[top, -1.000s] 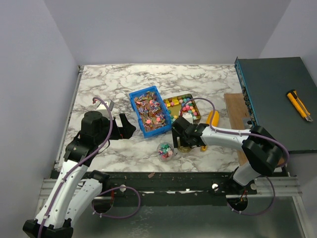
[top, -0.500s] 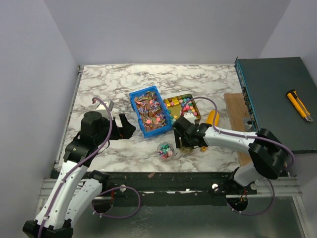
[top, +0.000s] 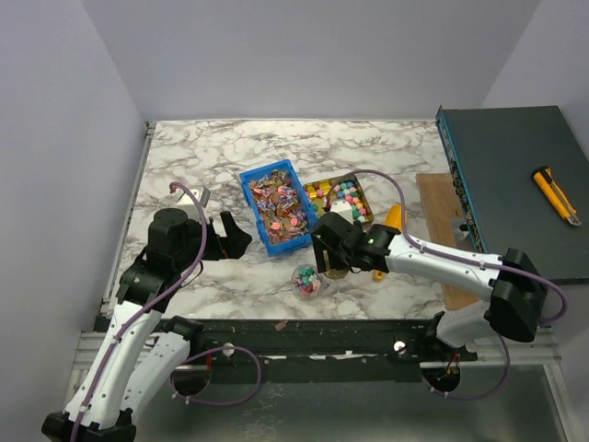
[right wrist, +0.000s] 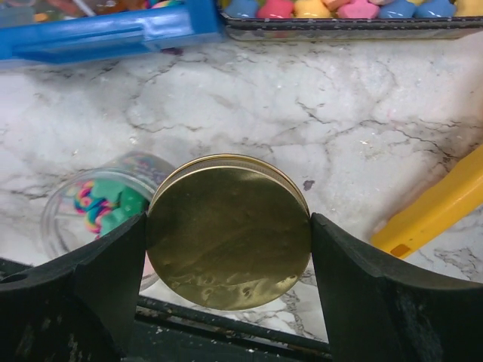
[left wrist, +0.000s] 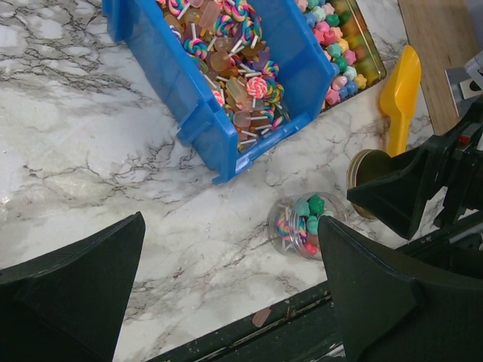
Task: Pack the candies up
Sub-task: Pick up the bottle lid at the center of the board, then close the bottle lid on the packing bottle.
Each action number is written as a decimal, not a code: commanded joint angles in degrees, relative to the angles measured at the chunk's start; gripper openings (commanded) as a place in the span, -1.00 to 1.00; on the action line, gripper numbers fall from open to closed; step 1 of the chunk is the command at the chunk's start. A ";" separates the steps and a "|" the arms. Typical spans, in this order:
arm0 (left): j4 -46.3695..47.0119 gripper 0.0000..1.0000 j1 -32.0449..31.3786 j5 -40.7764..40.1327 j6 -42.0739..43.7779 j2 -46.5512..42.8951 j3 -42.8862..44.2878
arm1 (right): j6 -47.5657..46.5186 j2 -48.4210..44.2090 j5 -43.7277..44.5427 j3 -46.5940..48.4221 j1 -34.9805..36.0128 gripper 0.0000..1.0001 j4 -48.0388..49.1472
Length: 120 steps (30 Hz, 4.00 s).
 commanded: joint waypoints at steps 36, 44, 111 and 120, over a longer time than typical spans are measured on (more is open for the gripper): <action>-0.58 0.98 0.29 -0.34 0.48 -2.13 -0.52 | 1.13 13.03 -4.20 11.66 10.86 0.23 -1.88; -0.60 0.98 0.29 -0.39 0.48 -2.05 -0.59 | 1.15 13.81 -4.40 10.76 11.05 0.24 -0.78; -0.58 0.98 0.29 -0.78 0.58 -0.83 -0.58 | 5.24 10.98 -1.87 1.73 11.74 0.48 2.91; -0.69 0.98 0.29 -0.90 0.57 -0.94 -0.59 | 4.89 11.50 -1.39 2.90 11.74 0.81 2.59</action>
